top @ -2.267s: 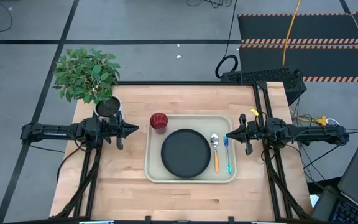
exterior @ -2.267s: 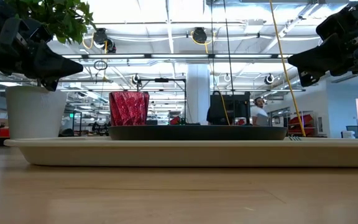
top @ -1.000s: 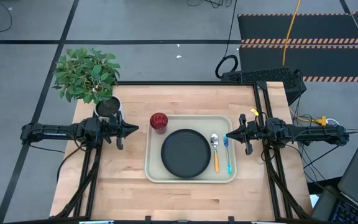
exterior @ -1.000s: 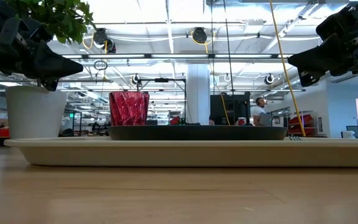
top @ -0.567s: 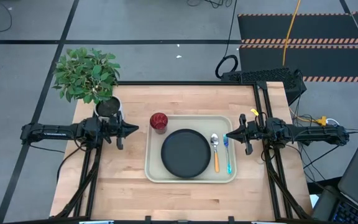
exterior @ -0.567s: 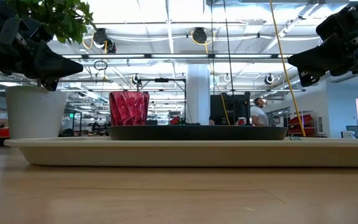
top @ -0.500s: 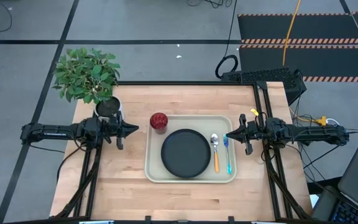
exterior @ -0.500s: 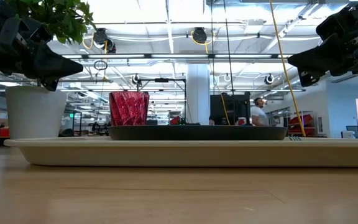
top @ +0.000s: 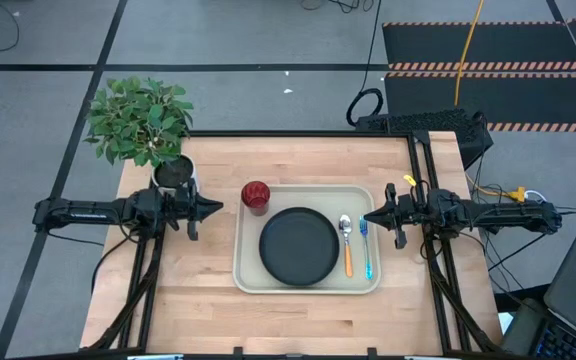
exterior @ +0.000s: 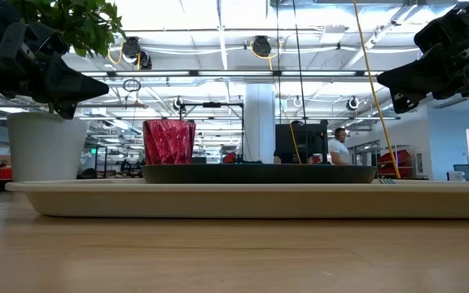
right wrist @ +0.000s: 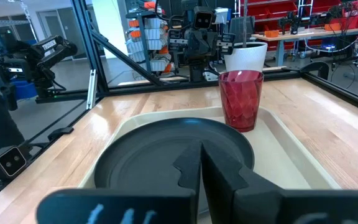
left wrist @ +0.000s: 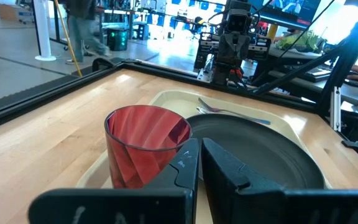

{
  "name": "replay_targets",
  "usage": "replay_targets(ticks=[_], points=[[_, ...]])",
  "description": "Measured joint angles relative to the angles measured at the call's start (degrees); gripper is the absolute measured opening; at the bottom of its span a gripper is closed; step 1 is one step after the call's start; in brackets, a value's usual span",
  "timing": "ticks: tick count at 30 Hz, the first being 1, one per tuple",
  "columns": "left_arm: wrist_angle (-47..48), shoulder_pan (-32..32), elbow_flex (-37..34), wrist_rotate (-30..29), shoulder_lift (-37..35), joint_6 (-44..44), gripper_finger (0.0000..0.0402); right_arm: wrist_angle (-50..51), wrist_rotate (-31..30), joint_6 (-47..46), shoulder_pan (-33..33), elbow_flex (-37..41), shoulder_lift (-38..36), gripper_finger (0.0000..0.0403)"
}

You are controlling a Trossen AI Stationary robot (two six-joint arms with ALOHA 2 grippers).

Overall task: Pick and place plate/cup/fork/spoon on tray
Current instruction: Return to Home Position

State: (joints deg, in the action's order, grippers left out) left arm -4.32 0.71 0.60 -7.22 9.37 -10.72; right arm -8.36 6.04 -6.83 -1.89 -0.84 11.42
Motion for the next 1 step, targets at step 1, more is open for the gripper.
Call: replay_targets(ticks=[1], points=[[0.0, 0.0, 0.0, 0.0, 0.0, 0.0, 0.0024, 0.01, 0.0, 0.0, 0.0, 0.0, 0.02, 0.0009]])
